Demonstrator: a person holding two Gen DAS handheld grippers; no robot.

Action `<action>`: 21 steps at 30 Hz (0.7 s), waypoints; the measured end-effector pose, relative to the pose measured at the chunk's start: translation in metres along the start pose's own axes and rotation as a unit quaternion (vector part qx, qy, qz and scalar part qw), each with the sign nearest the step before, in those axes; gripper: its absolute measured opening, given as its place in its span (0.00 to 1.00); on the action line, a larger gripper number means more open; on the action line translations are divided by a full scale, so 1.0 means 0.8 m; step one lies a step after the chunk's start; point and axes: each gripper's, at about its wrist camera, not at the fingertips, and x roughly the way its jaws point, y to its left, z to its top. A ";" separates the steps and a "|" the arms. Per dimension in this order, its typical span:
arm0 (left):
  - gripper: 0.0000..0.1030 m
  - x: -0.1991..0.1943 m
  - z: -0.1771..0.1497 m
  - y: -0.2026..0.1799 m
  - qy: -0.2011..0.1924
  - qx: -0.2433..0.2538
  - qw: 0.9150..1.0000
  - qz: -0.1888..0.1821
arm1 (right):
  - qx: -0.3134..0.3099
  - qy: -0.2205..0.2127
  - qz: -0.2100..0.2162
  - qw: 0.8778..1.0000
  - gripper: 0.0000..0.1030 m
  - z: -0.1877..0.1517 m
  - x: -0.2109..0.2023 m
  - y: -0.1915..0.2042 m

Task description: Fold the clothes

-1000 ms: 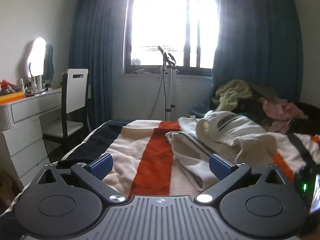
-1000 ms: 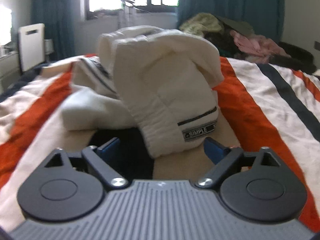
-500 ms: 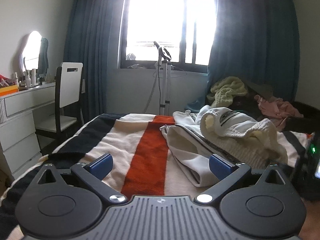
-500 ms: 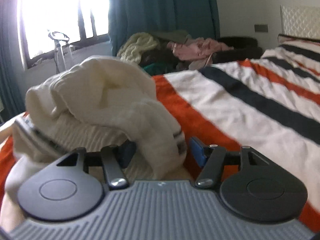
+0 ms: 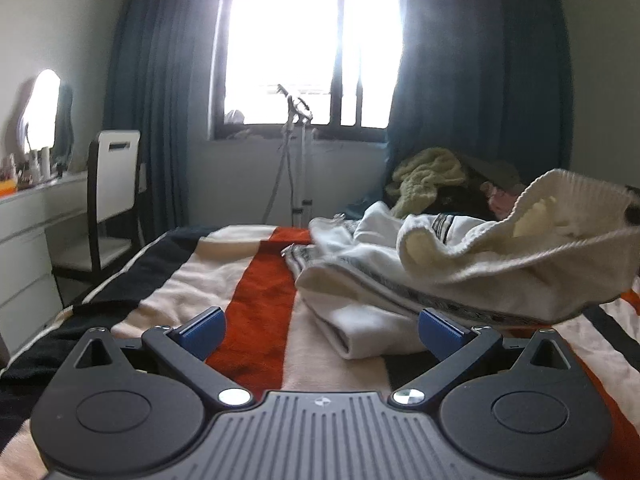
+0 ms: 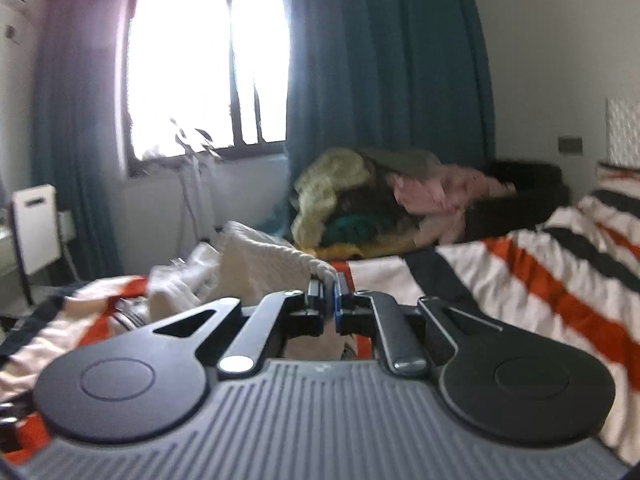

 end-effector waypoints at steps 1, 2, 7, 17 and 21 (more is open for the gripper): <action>1.00 -0.006 -0.001 -0.005 -0.002 0.007 1.000 -0.005 | -0.001 -0.005 0.008 1.000 0.07 0.005 -0.019 -0.005; 1.00 -0.011 -0.002 -0.011 -0.004 0.015 1.000 -0.011 | -0.001 -0.011 0.015 1.000 0.07 0.010 -0.038 -0.010; 1.00 -0.041 -0.016 -0.051 -0.013 0.092 0.995 -0.039 | -0.006 -0.044 0.040 0.998 0.07 0.010 -0.129 -0.039; 1.00 -0.048 -0.039 -0.104 0.024 0.144 0.987 -0.072 | 0.089 0.068 0.029 0.993 0.05 -0.051 -0.181 -0.106; 1.00 -0.046 -0.049 -0.114 0.040 0.144 0.984 -0.092 | 0.122 0.105 0.044 0.986 0.06 -0.055 -0.167 -0.115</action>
